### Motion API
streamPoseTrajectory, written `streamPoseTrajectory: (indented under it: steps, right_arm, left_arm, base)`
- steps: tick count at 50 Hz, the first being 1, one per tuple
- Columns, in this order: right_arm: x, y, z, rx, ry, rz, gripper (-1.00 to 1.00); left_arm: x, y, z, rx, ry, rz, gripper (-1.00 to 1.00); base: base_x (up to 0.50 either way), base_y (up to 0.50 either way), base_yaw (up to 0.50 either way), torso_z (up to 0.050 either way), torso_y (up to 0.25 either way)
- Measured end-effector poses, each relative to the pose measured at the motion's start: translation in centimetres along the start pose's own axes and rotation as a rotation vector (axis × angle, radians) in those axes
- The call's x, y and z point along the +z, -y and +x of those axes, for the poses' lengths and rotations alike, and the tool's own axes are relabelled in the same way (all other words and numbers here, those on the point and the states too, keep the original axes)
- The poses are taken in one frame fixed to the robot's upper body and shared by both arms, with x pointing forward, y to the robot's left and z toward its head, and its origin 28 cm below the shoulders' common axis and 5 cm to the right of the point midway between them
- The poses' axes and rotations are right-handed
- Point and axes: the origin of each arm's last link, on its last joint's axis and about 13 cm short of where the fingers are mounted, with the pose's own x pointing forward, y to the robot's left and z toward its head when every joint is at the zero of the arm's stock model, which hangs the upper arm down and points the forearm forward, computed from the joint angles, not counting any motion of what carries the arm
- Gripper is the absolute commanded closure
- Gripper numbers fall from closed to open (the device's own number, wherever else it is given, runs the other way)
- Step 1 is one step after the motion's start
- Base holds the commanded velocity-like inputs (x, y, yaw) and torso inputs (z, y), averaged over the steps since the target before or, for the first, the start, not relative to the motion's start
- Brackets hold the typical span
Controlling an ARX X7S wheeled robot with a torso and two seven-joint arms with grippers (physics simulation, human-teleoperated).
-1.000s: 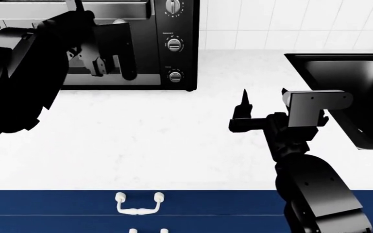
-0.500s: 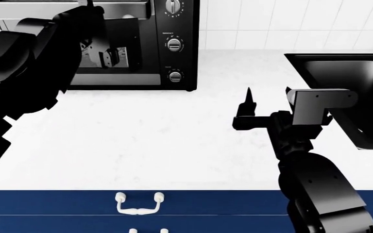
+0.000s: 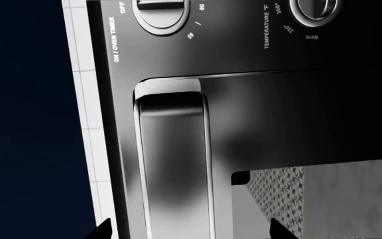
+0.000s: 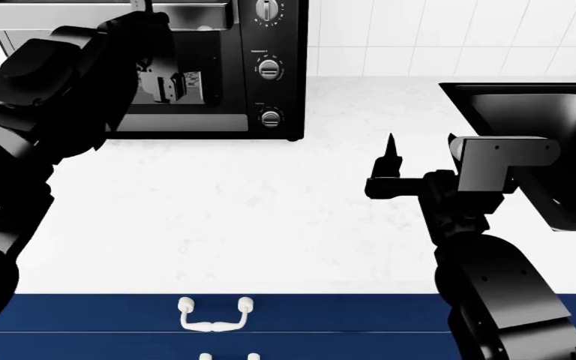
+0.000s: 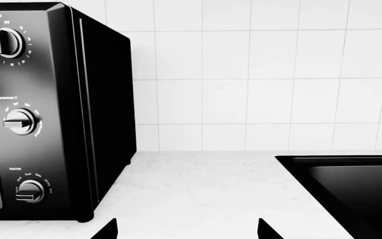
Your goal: Open the toaster oven door.
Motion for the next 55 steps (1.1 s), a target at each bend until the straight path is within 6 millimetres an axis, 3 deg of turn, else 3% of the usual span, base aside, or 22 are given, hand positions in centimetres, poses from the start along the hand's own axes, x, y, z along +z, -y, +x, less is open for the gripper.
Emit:
streamPoseTrajectory:
  steps: [4, 5, 28, 55]
  right_arm:
    - [0.0, 0.1, 0.0, -0.003, 0.0, 0.0, -1.0]
    - [0.0, 0.1, 0.0, -0.004, 0.0, 0.0, -1.0]
    - [-0.1, 0.4, -0.1, -0.014, -0.001, 0.006, -1.0]
    - [-0.1, 0.2, -0.1, -0.002, 0.004, 0.018, -1.0]
  left_arm:
    - [-0.1, 0.1, 0.3, -0.003, -0.007, 0.006, -1.0]
    - [-0.1, 0.1, 0.4, -0.004, -0.008, 0.007, 1.0]
    - [-0.3, 0.0, 0.3, 0.035, -0.004, 0.013, 1.0]
    - [-0.4, 1.1, -4.9, 0.004, 0.061, 0.101, 1.0]
  base:
    - [0.0, 0.0, 0.0, 0.0, 0.0]
    - [0.0, 0.0, 0.0, 0.0, 0.0]
    - [0.0, 0.0, 0.0, 0.0, 0.0]
    - [0.0, 0.0, 0.0, 0.0, 0.0]
